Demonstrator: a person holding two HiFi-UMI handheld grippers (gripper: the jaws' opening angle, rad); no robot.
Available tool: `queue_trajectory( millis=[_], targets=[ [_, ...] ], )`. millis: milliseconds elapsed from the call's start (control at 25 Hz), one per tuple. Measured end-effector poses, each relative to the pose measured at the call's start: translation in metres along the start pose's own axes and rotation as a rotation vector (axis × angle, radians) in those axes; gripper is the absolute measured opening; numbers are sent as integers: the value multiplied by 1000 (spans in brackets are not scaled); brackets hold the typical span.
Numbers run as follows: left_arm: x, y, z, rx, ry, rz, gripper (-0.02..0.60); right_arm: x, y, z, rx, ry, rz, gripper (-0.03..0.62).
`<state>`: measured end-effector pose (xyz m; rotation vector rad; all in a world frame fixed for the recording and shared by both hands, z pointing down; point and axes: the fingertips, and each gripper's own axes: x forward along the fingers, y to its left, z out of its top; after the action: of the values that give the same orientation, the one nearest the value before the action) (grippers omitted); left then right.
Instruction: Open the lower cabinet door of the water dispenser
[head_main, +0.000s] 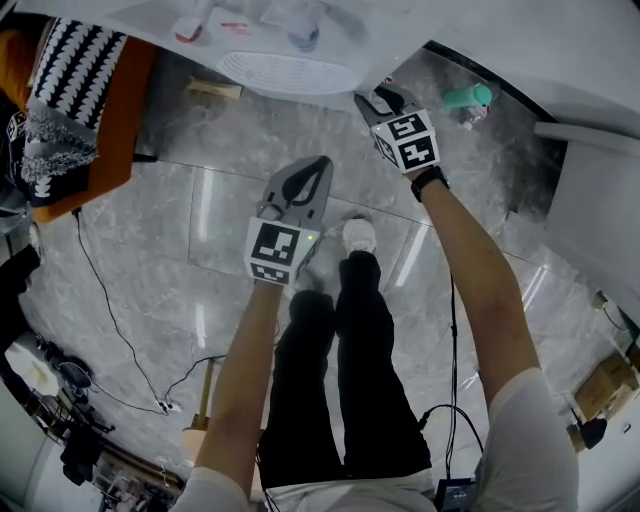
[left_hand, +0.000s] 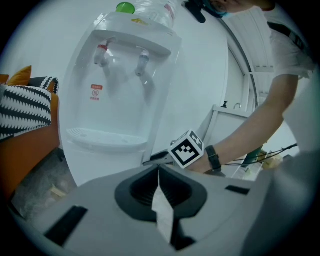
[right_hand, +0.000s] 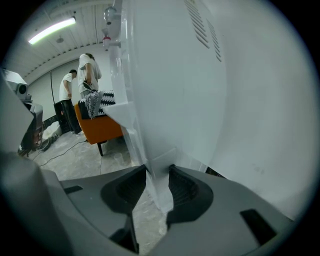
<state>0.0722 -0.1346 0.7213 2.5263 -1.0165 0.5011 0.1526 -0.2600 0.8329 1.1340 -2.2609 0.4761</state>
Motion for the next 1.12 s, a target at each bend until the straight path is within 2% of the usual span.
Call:
queue_trajectory(
  millis=[520,760,1120],
  targets=[
    [-2,7,-9,-33,14,12,14,-2,3,-2,-19,0,-18,138],
    [-4,6,-9,-34,4,13,14,-10,19,-9,-12,-17,1,133],
    [-18,12,-11,-53,4,34,14,-15,30,-15,-5,14,3,133]
  ],
)
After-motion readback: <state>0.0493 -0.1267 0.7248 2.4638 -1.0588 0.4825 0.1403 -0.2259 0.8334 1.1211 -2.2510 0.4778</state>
